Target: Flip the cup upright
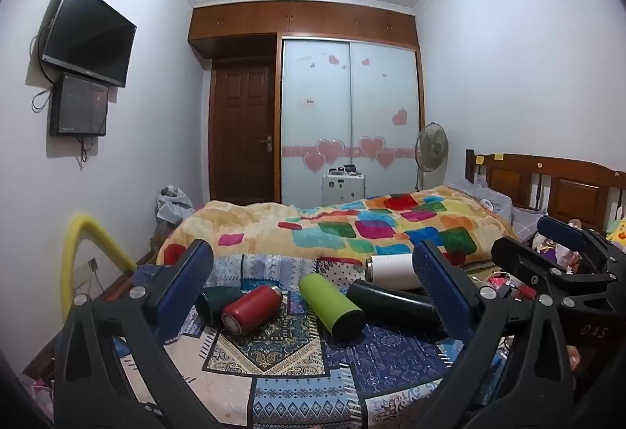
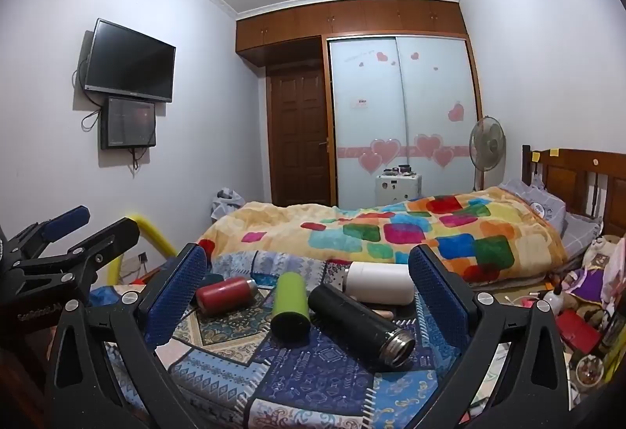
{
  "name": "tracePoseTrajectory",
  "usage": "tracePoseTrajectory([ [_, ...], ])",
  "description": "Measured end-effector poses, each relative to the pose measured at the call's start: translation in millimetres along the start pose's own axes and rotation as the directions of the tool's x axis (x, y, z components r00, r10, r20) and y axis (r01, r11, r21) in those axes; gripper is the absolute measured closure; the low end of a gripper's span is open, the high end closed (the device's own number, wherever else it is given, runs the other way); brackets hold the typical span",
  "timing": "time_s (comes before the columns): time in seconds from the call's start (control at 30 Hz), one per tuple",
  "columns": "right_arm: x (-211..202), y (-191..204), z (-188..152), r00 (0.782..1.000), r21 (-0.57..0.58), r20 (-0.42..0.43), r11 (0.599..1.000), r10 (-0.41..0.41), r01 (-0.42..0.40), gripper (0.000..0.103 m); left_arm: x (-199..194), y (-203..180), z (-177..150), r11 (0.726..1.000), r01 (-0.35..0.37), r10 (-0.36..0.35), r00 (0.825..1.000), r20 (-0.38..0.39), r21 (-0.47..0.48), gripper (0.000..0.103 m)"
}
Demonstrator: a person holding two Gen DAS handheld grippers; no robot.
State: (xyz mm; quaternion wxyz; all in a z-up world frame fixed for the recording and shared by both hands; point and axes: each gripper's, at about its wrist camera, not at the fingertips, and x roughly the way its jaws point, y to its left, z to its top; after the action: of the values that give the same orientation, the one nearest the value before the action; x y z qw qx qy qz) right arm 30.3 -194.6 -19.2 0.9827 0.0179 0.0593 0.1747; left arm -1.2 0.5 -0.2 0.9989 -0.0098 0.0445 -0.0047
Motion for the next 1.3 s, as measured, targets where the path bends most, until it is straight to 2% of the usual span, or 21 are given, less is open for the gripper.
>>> tracePoseTrajectory([
  [0.27, -1, 1, 0, 1.0, -0.006, 0.0, 1.0, 0.001, -0.001, 0.0, -31, -3, -3, 1.0, -0.014, 0.013, 0.999, 0.041, 0.022, 0.0],
  [0.33, -1, 2, 0, 1.0, -0.007, 0.002, 1.0, 0.001, -0.001, 0.0, 2, -5, -4, 0.999, -0.02, 0.02, 1.0, -0.011, 0.026, 0.0],
  [1.3, -5, 1, -2, 1.0, -0.007, 0.01, 1.0, 0.004, -0.004, 0.0, -3, -7, -4, 0.999, -0.028, 0.027, 0.999, 0.023, 0.031, 0.0],
])
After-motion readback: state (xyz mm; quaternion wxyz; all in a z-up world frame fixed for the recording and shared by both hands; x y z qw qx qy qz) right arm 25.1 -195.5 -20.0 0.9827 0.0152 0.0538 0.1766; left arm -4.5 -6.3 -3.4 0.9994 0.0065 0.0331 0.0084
